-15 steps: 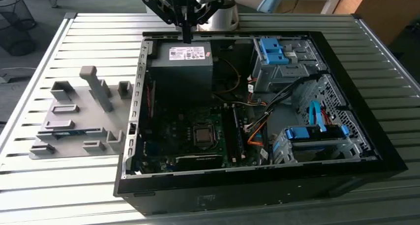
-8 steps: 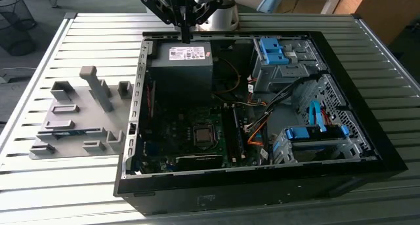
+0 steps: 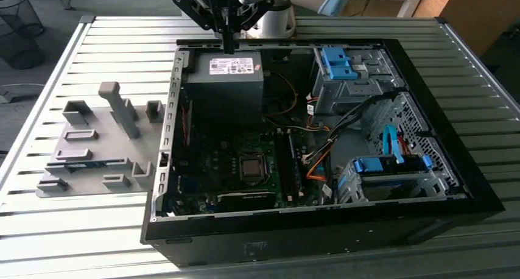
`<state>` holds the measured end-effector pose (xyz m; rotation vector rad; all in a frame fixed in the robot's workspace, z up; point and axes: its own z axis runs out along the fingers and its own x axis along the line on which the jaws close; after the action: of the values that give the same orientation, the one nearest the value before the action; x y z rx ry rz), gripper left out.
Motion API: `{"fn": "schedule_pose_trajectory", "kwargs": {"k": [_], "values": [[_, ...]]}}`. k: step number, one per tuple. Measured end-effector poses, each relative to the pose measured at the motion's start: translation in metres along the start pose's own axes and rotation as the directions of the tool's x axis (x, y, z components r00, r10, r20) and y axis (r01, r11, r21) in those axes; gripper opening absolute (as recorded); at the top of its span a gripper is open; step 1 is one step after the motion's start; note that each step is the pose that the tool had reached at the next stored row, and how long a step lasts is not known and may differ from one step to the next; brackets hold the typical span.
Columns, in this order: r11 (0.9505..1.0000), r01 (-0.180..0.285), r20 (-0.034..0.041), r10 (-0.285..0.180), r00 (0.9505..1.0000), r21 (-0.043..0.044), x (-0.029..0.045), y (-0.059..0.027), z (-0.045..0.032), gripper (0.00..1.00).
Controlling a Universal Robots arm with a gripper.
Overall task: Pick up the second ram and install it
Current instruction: 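Reach for the second ram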
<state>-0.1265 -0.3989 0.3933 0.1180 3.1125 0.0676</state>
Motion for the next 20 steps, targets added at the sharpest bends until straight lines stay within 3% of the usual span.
{"fn": "schedule_pose_trajectory", "kwargs": {"k": [20], "values": [[1.0, 0.0, 0.0, 0.0, 1.0, 0.0, 0.0046, -0.0003, -0.0001, 0.11]]}}
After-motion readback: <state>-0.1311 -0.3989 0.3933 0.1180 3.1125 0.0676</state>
